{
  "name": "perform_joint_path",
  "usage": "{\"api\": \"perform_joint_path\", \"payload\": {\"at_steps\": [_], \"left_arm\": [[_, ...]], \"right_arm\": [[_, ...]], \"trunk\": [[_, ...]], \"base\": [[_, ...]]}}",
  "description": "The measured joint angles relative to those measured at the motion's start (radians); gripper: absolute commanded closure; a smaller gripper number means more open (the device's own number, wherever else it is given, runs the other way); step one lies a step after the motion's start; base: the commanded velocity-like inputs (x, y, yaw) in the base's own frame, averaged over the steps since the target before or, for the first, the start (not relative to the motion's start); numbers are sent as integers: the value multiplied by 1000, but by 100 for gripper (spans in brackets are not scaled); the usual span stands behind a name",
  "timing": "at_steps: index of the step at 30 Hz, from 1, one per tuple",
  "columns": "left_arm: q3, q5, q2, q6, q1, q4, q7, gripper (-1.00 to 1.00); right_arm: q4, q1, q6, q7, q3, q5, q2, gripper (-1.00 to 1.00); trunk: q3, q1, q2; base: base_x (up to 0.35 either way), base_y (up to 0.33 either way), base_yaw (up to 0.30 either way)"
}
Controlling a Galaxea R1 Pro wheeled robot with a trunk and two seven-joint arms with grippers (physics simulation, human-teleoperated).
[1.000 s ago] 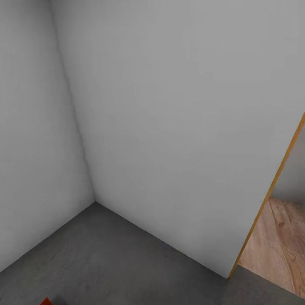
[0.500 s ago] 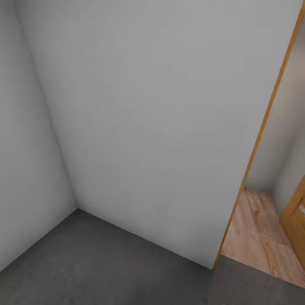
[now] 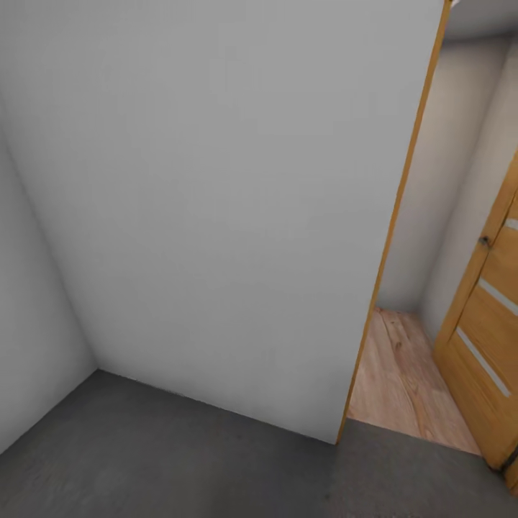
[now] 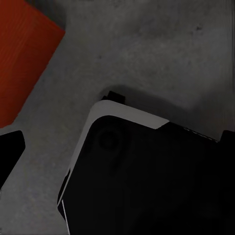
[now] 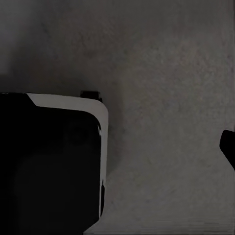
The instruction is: Move the two storage containers from the living room to the garage. In the garage, place one container on the floor and stack the other container on top of it (either order is fine).
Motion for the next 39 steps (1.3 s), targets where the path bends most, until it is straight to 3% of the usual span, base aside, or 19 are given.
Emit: {"api": "perform_joint_path", "payload": {"at_steps": [39], "left_arm": [[8, 12, -20, 2, 0, 9, -3, -100]], "right_arm": [[0, 10, 0, -1, -1, 0, 1, -100]], "trunk": [[1, 0, 0]], "base": [[0, 0, -292]]}}
